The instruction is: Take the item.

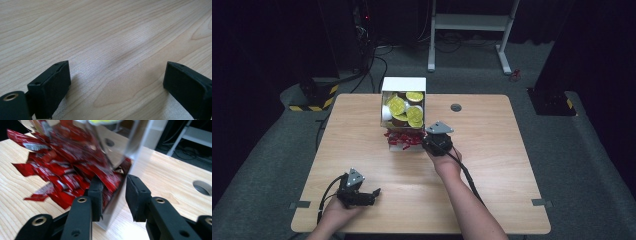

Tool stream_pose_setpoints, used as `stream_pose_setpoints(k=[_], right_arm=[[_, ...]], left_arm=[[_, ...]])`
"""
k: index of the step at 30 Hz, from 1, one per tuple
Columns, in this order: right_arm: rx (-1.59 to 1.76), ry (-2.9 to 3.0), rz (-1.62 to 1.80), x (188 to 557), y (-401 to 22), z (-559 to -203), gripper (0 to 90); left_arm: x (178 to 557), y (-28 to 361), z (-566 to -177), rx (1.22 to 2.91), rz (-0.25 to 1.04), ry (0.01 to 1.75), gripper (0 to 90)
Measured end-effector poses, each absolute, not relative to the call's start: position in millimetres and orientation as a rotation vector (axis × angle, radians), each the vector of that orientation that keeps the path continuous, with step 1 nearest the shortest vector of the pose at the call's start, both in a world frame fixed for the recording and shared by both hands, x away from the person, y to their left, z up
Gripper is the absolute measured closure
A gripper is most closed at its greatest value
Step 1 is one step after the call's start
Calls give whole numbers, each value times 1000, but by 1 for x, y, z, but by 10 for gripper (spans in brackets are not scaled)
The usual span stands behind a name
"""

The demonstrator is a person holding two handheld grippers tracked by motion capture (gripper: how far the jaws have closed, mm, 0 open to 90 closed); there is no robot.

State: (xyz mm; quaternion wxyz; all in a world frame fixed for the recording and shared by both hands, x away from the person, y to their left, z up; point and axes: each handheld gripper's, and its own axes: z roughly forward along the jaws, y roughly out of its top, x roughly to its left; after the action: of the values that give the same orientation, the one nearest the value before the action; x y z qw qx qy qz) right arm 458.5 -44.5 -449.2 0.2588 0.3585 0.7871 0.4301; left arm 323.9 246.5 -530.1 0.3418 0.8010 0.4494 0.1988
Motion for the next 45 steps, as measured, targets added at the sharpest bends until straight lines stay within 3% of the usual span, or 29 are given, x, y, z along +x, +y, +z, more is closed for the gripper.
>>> stream_pose_setpoints(k=[15,45], right_arm=[[937,2137,1146,457,-38,-452,857],[921,2091,1343,407,-74,-439,875]], left_arm=[[324,247,-530,2082,519,1167,78],[324,247,-530,2090,517,1164,79]])
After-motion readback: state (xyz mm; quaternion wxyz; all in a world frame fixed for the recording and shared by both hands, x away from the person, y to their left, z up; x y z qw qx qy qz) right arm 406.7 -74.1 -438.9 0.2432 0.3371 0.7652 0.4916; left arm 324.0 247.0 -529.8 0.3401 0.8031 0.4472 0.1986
